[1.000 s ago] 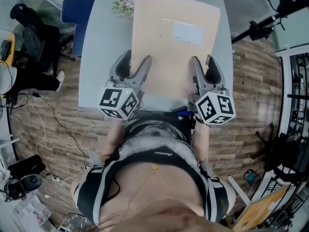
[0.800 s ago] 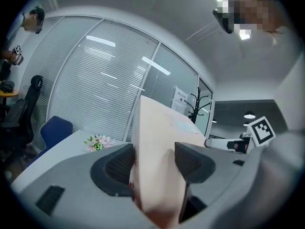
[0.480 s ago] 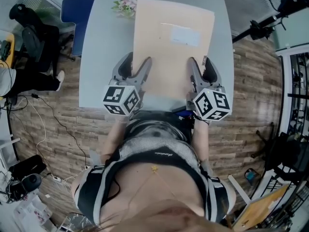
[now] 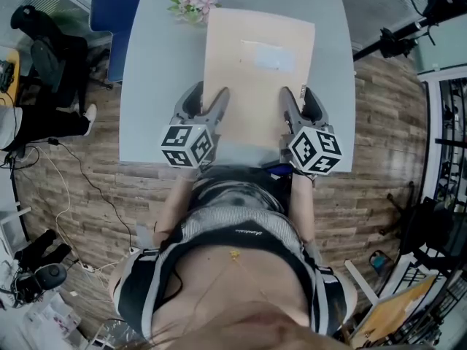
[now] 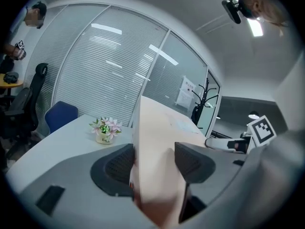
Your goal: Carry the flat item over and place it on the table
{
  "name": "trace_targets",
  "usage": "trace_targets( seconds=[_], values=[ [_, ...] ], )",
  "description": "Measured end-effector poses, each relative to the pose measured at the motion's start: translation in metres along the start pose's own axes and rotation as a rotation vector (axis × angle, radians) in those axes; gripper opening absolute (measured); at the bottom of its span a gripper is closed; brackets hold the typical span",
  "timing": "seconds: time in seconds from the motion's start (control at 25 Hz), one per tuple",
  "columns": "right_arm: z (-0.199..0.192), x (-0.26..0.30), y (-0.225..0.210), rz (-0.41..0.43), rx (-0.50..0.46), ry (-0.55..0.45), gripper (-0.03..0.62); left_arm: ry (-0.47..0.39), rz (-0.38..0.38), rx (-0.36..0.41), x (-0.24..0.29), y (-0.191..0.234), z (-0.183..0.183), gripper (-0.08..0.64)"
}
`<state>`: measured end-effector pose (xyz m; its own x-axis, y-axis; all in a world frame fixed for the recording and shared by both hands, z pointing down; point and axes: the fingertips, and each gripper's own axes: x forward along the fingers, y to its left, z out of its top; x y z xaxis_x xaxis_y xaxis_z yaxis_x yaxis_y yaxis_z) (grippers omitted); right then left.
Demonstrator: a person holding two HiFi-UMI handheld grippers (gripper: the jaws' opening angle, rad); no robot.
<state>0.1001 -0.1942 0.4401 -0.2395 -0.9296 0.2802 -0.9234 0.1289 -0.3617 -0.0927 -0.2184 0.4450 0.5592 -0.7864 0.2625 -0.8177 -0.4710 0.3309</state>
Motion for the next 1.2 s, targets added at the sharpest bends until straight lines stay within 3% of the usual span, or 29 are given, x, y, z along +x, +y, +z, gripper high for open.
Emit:
trace_targets(
  seconds=[1.2],
  values=[
    [-0.087, 0.053, -0.036, -0.053, 0.059, 0.196, 0.245, 0.196, 0.059, -0.075, 0.039, 0.047, -0.081, 0.264]
  ],
)
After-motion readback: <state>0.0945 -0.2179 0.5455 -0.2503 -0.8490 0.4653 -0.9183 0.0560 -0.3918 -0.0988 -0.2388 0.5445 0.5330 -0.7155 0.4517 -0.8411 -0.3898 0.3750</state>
